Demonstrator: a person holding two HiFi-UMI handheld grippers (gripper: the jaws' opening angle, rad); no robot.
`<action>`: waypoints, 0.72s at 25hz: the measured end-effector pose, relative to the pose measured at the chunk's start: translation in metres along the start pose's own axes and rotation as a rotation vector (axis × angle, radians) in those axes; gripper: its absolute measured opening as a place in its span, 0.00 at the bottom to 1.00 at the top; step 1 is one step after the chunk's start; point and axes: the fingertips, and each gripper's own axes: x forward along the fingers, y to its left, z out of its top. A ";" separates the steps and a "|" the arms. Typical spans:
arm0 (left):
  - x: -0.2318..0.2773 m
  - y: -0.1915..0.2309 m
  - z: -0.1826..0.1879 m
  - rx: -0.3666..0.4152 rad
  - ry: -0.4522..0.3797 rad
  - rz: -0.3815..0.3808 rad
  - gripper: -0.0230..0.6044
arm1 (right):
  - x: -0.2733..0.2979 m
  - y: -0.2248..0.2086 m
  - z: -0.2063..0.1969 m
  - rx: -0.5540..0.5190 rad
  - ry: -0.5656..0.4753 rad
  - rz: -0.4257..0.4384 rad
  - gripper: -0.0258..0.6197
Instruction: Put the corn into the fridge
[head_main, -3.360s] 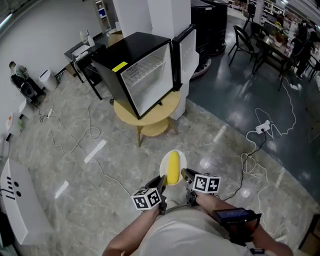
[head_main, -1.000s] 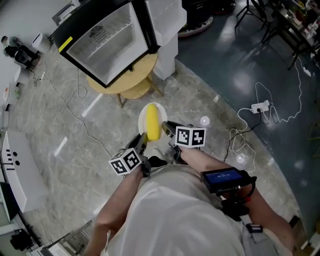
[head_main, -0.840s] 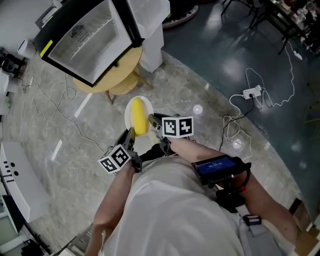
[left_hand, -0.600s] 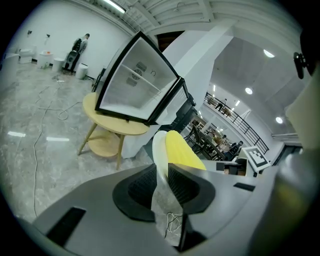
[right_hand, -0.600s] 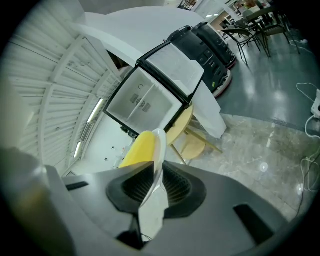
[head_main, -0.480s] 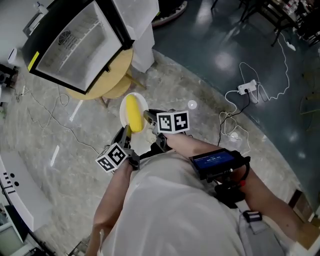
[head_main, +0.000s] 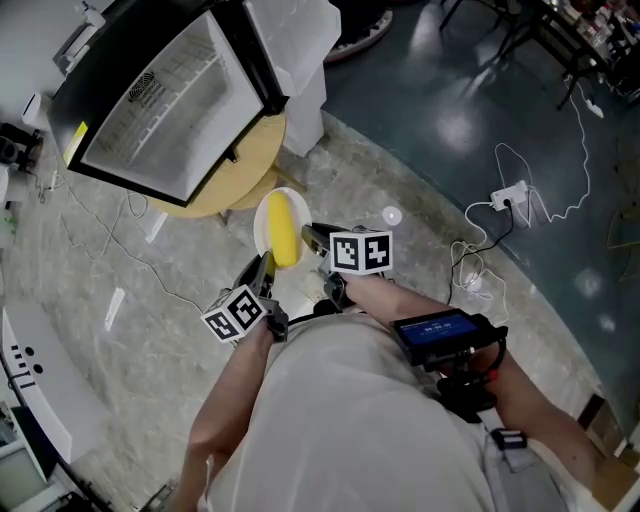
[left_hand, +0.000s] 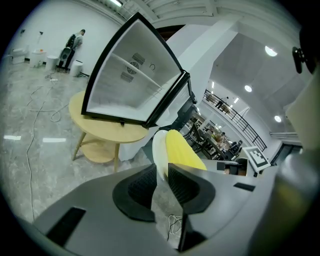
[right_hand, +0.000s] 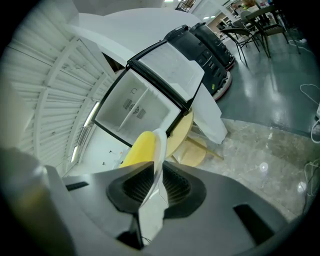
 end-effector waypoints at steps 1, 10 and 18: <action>0.002 0.001 0.001 0.002 0.003 0.000 0.16 | 0.001 0.000 0.002 0.000 -0.003 -0.001 0.13; 0.034 0.020 0.040 0.002 0.038 -0.028 0.16 | 0.040 -0.006 0.033 0.011 -0.007 -0.037 0.13; 0.048 0.047 0.072 -0.014 0.034 -0.023 0.16 | 0.080 0.004 0.054 -0.002 0.006 -0.037 0.13</action>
